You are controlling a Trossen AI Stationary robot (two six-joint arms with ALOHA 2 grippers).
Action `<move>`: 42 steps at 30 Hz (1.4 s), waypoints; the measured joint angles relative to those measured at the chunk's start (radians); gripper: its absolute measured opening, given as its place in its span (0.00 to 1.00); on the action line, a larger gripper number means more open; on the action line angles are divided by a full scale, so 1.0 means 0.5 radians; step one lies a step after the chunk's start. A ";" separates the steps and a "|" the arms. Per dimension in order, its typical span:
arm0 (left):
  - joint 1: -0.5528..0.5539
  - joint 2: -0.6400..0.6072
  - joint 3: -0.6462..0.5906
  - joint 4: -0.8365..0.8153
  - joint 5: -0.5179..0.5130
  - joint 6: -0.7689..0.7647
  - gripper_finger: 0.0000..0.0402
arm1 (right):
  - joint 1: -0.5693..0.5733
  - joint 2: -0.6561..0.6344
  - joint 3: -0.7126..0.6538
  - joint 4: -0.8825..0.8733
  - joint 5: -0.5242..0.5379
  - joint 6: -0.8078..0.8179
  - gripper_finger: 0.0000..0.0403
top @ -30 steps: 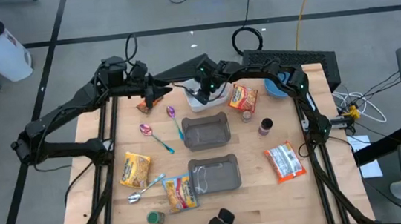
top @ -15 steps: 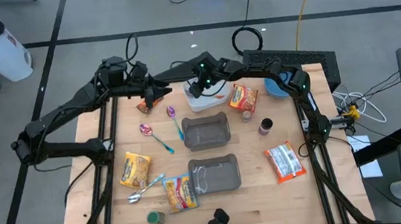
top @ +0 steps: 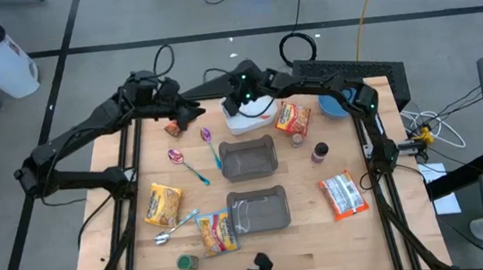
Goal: Pick & Place Food Item
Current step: Adjust the white bin
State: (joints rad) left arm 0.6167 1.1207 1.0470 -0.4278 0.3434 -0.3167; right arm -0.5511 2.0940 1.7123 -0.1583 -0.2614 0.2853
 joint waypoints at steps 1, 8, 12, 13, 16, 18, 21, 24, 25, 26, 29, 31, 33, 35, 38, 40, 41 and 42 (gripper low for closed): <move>0.001 0.019 0.000 -0.022 -0.033 -0.035 0.52 | -0.007 -0.041 0.000 -0.041 0.000 -0.059 0.33; 0.000 0.295 0.000 0.057 -0.117 -0.214 0.52 | -0.006 -0.415 0.001 -0.269 0.165 -0.486 0.19; -0.003 0.494 0.000 0.155 -0.058 -0.217 0.52 | -0.007 -0.636 -0.035 -0.375 0.263 -0.596 0.11; -0.006 0.541 0.000 0.185 -0.056 -0.224 0.52 | -0.007 -0.689 -0.064 -0.388 0.306 -0.604 0.08; -0.008 0.655 0.000 0.279 -0.054 -0.268 0.52 | -0.018 -0.873 -0.222 -0.361 0.406 -0.599 0.01; -0.008 0.719 0.019 0.307 -0.064 -0.344 0.52 | -0.023 -1.011 -0.380 -0.275 0.443 -0.550 0.01; -0.008 0.831 0.087 0.301 -0.069 -0.381 0.52 | -0.023 -1.201 -0.661 -0.084 0.509 -0.425 0.01; -0.012 0.951 0.187 0.278 -0.061 -0.389 0.52 | -0.023 -1.363 -0.947 0.130 0.529 -0.283 0.00; -0.016 0.993 0.225 0.270 -0.057 -0.386 0.52 | -0.023 -1.407 -1.030 0.210 0.529 -0.217 0.00; -0.020 1.033 0.264 0.250 -0.050 -0.380 0.52 | -0.023 -1.449 -1.112 0.274 0.527 -0.156 0.00; -0.032 1.156 0.399 0.167 -0.046 -0.366 0.52 | -0.023 -1.547 -1.296 0.380 0.524 -0.027 0.00; -0.034 1.232 0.473 0.057 -0.049 -0.366 0.52 | -0.023 -1.598 -1.368 0.396 0.529 0.030 0.00; -0.034 1.299 0.541 -0.045 -0.061 -0.365 0.52 | -0.023 -1.636 -1.406 0.396 0.529 0.048 0.00; -0.033 1.351 0.596 -0.113 -0.061 -0.365 0.52 | -0.023 -1.661 -1.422 0.398 0.530 0.049 0.00; -0.026 1.425 0.663 -0.234 -0.080 -0.337 0.52 | -0.023 -1.674 -1.422 0.399 0.530 0.048 0.00; -0.027 1.449 0.680 -0.278 -0.117 -0.307 0.52 | -0.023 -1.677 -1.422 0.405 0.530 0.039 0.00; -0.028 1.451 0.681 -0.295 -0.135 -0.298 0.52 | -0.023 -1.677 -1.422 0.408 0.530 0.038 0.00; -0.028 1.447 0.681 -0.313 -0.166 -0.292 0.52 | -0.023 -1.677 -1.422 0.408 0.530 0.036 0.00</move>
State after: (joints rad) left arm 0.6025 1.8444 1.3876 -0.5841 0.2606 -0.4625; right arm -0.5629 1.2557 1.0012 0.0456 0.0036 0.3034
